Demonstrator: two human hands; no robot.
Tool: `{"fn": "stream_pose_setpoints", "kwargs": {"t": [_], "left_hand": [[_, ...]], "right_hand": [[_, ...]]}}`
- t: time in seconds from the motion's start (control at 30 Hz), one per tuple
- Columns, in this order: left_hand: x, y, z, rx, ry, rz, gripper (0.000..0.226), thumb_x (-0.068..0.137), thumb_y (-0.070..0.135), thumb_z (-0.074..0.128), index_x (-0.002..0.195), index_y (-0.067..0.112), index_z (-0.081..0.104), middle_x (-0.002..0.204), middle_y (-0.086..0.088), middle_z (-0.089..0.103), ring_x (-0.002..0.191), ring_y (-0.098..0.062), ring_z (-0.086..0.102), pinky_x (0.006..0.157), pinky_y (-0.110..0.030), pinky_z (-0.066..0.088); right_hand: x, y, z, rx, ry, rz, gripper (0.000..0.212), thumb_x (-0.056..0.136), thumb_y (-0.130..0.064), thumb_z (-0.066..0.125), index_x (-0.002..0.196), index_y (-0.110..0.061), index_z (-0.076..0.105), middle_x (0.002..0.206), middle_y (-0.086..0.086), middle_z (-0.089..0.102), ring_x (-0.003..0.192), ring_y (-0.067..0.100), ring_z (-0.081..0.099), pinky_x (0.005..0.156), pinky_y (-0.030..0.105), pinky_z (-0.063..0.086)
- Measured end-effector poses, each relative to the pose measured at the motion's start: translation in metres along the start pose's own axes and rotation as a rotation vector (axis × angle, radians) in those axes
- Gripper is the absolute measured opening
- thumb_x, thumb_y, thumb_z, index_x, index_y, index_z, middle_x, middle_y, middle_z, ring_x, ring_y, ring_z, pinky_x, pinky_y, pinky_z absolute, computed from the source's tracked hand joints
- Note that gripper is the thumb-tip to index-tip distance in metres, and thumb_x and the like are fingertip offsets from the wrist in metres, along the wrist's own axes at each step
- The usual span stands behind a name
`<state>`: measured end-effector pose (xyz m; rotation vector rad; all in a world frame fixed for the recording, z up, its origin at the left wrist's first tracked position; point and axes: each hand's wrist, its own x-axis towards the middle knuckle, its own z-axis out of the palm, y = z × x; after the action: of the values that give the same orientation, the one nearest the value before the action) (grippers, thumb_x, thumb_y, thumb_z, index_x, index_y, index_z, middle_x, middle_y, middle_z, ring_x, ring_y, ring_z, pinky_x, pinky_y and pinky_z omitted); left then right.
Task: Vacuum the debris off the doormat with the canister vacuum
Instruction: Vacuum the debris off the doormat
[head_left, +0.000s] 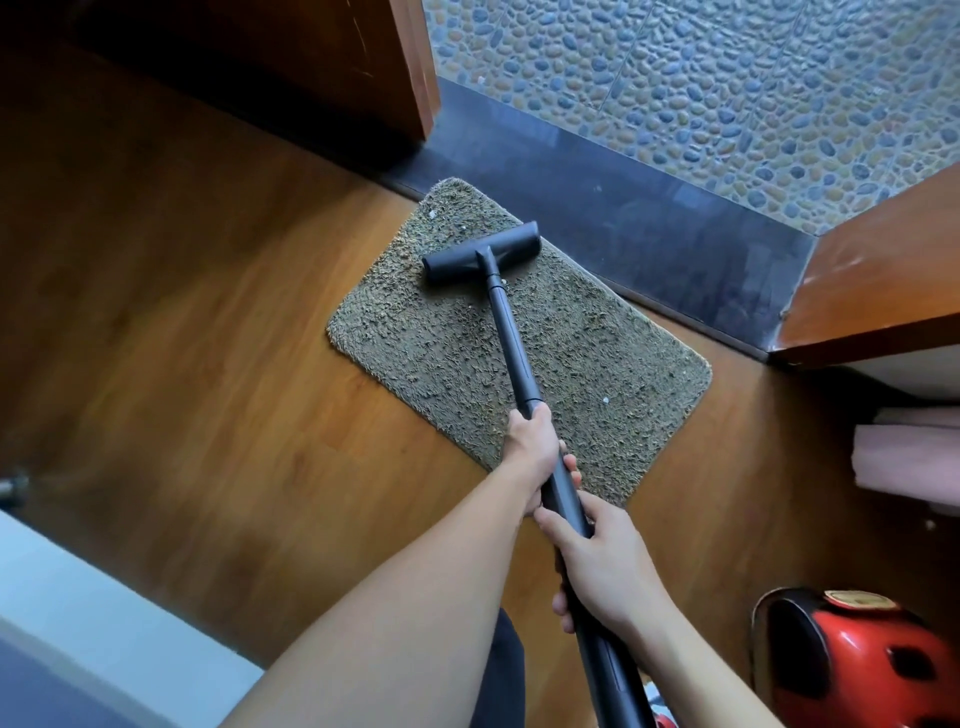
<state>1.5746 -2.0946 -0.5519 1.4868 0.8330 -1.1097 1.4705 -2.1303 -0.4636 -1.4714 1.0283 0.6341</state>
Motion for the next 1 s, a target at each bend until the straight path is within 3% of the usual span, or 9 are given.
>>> {"fn": "stream_pose_setpoints", "kwargs": {"t": [0.3,0.47,0.8,1.0], "left_hand": [[-0.043,-0.090,0.035,-0.023,0.032,0.000,0.017,0.104,0.031,0.037,0.103,0.015,0.042,0.069,-0.009,0.046,0.039,-0.017,0.044,0.041,-0.025,0.044],[-0.054,-0.125,0.036,-0.031,0.073,-0.035,0.018,0.105,0.031,0.037,0.099,0.015,0.041,0.070,-0.009,0.046,0.038,-0.017,0.044,0.040,-0.024,0.043],[-0.031,-0.081,0.025,0.055,0.075,0.014,0.019,0.106,0.031,0.035,0.108,0.012,0.041,0.069,-0.008,0.046,0.041,-0.018,0.045,0.037,-0.023,0.044],[-0.011,-0.036,0.016,-0.005,0.033,0.003,0.018,0.106,0.031,0.037,0.109,0.014,0.042,0.072,-0.007,0.045,0.041,-0.016,0.045,0.039,-0.023,0.044]], "right_hand": [[-0.059,0.077,-0.035,0.039,-0.044,0.020,0.010,0.098,-0.030,0.063,0.091,-0.024,0.063,0.049,0.006,0.055,0.041,0.033,0.060,0.041,0.035,0.052],[-0.076,0.098,-0.041,-0.018,-0.096,0.030,0.006,0.099,-0.031,0.059,0.101,-0.028,0.064,0.049,0.007,0.060,0.038,0.028,0.062,0.039,0.028,0.049],[-0.044,0.076,-0.022,0.068,-0.065,0.049,0.015,0.098,-0.034,0.062,0.083,-0.032,0.061,0.049,0.006,0.055,0.041,0.034,0.060,0.042,0.034,0.050],[-0.015,0.035,-0.011,0.111,-0.035,0.052,0.013,0.100,-0.027,0.064,0.093,-0.015,0.062,0.055,0.008,0.053,0.039,0.029,0.058,0.040,0.033,0.050]]}}
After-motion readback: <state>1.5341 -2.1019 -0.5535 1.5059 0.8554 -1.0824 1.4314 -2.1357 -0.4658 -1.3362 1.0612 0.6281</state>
